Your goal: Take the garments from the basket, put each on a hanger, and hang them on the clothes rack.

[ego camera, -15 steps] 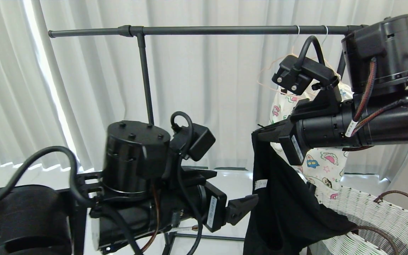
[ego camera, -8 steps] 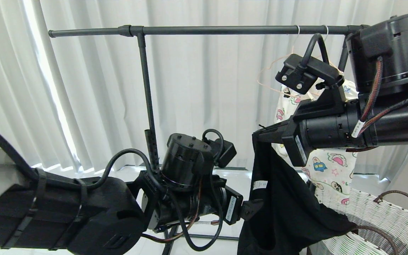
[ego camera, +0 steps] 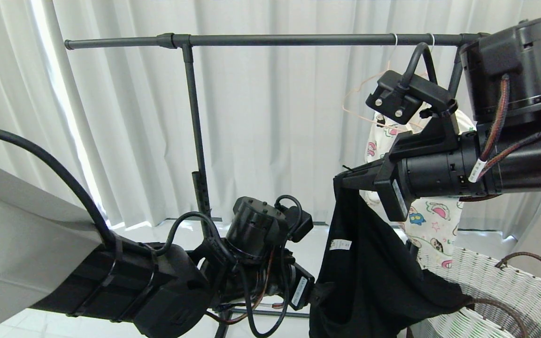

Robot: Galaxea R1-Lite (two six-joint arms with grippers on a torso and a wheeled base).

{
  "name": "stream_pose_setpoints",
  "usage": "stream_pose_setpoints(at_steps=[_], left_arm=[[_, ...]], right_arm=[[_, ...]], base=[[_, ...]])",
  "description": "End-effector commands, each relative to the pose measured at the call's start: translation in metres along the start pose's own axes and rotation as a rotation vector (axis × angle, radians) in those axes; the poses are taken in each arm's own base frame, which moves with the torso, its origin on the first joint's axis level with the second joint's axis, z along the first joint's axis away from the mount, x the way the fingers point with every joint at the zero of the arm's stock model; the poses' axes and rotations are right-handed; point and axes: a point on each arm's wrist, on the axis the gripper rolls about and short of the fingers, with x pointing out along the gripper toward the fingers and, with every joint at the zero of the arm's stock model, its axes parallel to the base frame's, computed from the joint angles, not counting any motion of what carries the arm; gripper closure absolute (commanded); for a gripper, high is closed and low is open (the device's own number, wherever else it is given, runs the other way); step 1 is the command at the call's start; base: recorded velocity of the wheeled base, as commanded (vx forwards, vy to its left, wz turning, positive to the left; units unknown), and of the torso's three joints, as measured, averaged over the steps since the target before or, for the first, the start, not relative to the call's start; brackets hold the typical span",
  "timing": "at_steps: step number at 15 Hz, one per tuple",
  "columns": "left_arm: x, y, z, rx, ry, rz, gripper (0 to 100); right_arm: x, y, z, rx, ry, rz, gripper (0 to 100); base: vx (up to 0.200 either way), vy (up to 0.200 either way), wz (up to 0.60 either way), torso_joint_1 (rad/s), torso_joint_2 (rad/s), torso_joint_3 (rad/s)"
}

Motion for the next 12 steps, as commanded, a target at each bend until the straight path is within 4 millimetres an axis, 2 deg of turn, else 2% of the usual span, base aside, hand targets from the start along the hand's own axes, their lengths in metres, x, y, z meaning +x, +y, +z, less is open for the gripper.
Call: stream_pose_setpoints(at_steps=[1, 8, 9, 12], left_arm=[[0.0006, 0.0035, 0.0005, -0.005, -0.002, 0.007, 0], [0.0036, 0.0034, 0.0077, -0.005, -0.023, 0.001, 0], [0.004, 0.0034, 0.0073, -0.005, -0.022, 0.001, 100], [0.0019, 0.0044, -0.0018, -0.008, 0.007, 0.063, 100]], right_arm=[[-0.0004, 0.0001, 0.0002, -0.001, -0.001, 0.0, 100], [-0.0015, 0.0008, 0.0007, -0.004, -0.005, 0.007, 100], [-0.0015, 0.0008, 0.0007, -0.004, -0.005, 0.007, 100], [-0.0003, 0.0005, -0.001, 0.0, 0.001, 0.005, 100]], base=[[0.0, 0.0, 0.0, 0.0, 0.0, 0.0], [0.0, 0.0, 0.0, 0.0, 0.0, 0.0], [0.0, 0.0, 0.0, 0.0, 0.0, 0.0], [0.0, 0.0, 0.0, 0.0, 0.0, 0.0]])
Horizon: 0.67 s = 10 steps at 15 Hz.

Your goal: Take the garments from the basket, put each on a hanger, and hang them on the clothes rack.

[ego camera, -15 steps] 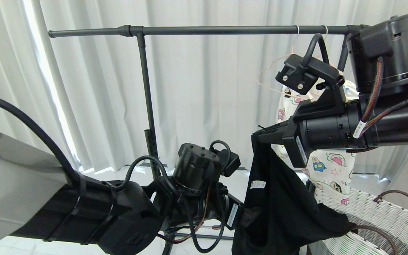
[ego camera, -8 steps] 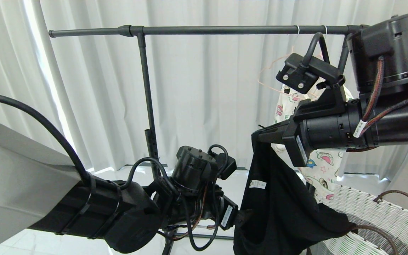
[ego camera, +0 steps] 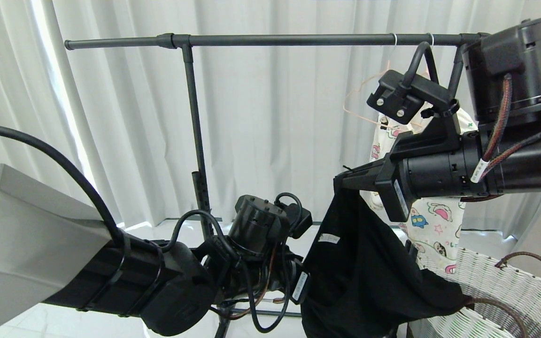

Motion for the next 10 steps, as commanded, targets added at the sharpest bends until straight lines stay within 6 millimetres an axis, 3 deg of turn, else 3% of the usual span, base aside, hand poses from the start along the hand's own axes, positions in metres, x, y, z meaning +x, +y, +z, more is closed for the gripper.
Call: stream_pose_setpoints(at_steps=[1, 4, 8, 10], left_arm=[[-0.004, 0.001, -0.007, 0.0, 0.021, 0.072, 100], [-0.039, 0.014, 0.002, -0.04, -0.051, 0.192, 100], [-0.116, 0.035, 0.017, -0.098, -0.126, 0.287, 100], [-0.156, 0.033, 0.03, -0.109, -0.138, 0.305, 100]], right_arm=[[0.003, -0.002, -0.003, 0.006, 0.009, -0.006, 100], [0.013, -0.006, -0.01, 0.036, -0.007, -0.021, 100], [0.032, -0.012, -0.004, 0.088, -0.124, -0.064, 100], [0.03, -0.022, -0.003, 0.102, -0.152, -0.15, 100]], base=[[0.0, 0.0, 0.0, 0.0, 0.0, 0.0], [0.0, 0.0, 0.0, 0.0, 0.0, 0.0], [0.0, 0.0, 0.0, 0.0, 0.0, 0.0], [0.0, 0.0, 0.0, 0.0, 0.0, 0.0]])
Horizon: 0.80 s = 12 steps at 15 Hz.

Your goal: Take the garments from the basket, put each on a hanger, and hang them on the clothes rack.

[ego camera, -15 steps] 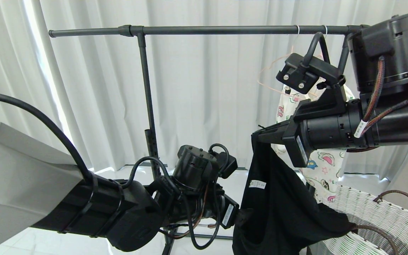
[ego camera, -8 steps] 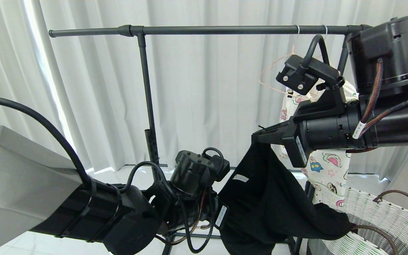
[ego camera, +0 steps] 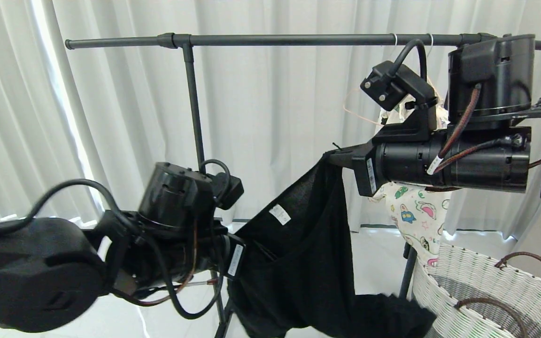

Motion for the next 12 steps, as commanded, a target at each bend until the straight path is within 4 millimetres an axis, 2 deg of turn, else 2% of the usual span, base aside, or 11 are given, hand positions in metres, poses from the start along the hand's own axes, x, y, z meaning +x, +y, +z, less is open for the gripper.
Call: stream_pose_setpoints(at_steps=[1, 4, 5, 6, 7, 9, 12], left_arm=[[-0.069, 0.013, 0.034, -0.029, -0.162, 0.031, 100], [-0.102, 0.014, 0.071, 0.1, -0.24, 0.046, 100], [-0.11, 0.015, 0.083, 0.151, -0.258, 0.058, 100], [-0.113, 0.015, 0.086, 0.161, -0.263, 0.064, 100], [-0.121, 0.016, 0.1, 0.196, -0.277, 0.095, 100], [-0.128, 0.014, 0.113, 0.213, -0.327, 0.101, 100], [-0.155, 0.004, 0.122, 0.279, -0.423, 0.081, 100]], right_arm=[[0.0, -0.011, -0.002, 0.008, 0.001, -0.072, 100], [-0.031, -0.024, 0.007, 0.016, -0.032, -0.177, 100], [-0.047, -0.023, 0.007, 0.018, -0.027, -0.195, 100], [-0.052, -0.022, 0.007, 0.017, -0.026, -0.194, 100], [-0.076, -0.017, 0.011, 0.015, -0.036, -0.182, 100], [-0.089, -0.013, 0.021, 0.004, -0.083, -0.17, 100], [-0.114, -0.01, 0.037, -0.007, -0.157, -0.177, 100]], base=[[0.0, 0.0, 0.0, 0.0, 0.0, 0.0], [0.0, 0.0, 0.0, 0.0, 0.0, 0.0], [0.0, 0.0, 0.0, 0.0, 0.0, 0.0], [0.0, 0.0, 0.0, 0.0, 0.0, 0.0], [0.0, 0.0, 0.0, 0.0, 0.0, 0.0], [0.0, 0.0, 0.0, 0.0, 0.0, 0.0], [0.0, 0.0, 0.0, 0.0, 0.0, 0.0]])
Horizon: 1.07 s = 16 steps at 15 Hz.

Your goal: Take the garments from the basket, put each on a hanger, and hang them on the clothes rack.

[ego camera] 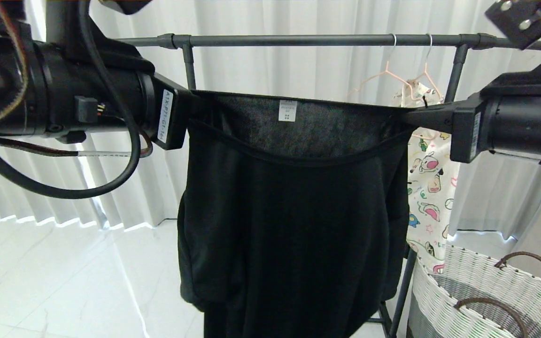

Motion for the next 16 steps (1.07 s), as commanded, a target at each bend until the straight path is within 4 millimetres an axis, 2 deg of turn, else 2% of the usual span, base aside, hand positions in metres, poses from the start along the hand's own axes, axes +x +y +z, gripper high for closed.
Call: stream_pose_setpoints(at_steps=[1, 5, 9, 10, 12, 14, 16], left_arm=[[-0.016, -0.003, 0.01, 0.009, -0.056, -0.013, 100], [-0.017, -0.013, -0.004, 0.006, -0.059, -0.03, 100], [-0.007, -0.017, -0.013, -0.005, -0.096, 0.051, 100], [-0.002, -0.018, -0.013, -0.004, -0.13, 0.06, 100], [0.019, -0.019, -0.006, -0.014, -0.175, 0.092, 100], [0.033, -0.02, 0.001, -0.019, -0.196, 0.105, 100], [0.047, -0.029, 0.009, -0.014, -0.208, 0.074, 100]], right_arm=[[-0.025, -0.001, 0.016, -0.004, -0.071, -0.006, 100], [-0.026, -0.001, 0.023, -0.033, -0.083, -0.01, 100], [-0.034, -0.001, 0.017, -0.034, -0.041, -0.009, 100], [-0.044, -0.001, 0.019, -0.029, -0.045, -0.008, 100], [-0.075, 0.004, 0.019, 0.017, -0.023, 0.041, 100], [-0.105, 0.019, 0.013, 0.051, 0.01, 0.187, 100], [-0.112, 0.03, 0.005, 0.041, 0.036, 0.273, 100]], base=[[0.0, 0.0, 0.0, 0.0, 0.0, 0.0], [0.0, 0.0, 0.0, 0.0, 0.0, 0.0], [0.0, 0.0, 0.0, 0.0, 0.0, 0.0], [0.0, 0.0, 0.0, 0.0, 0.0, 0.0], [0.0, 0.0, 0.0, 0.0, 0.0, 0.0], [0.0, 0.0, 0.0, 0.0, 0.0, 0.0], [0.0, 0.0, 0.0, 0.0, 0.0, 0.0]])
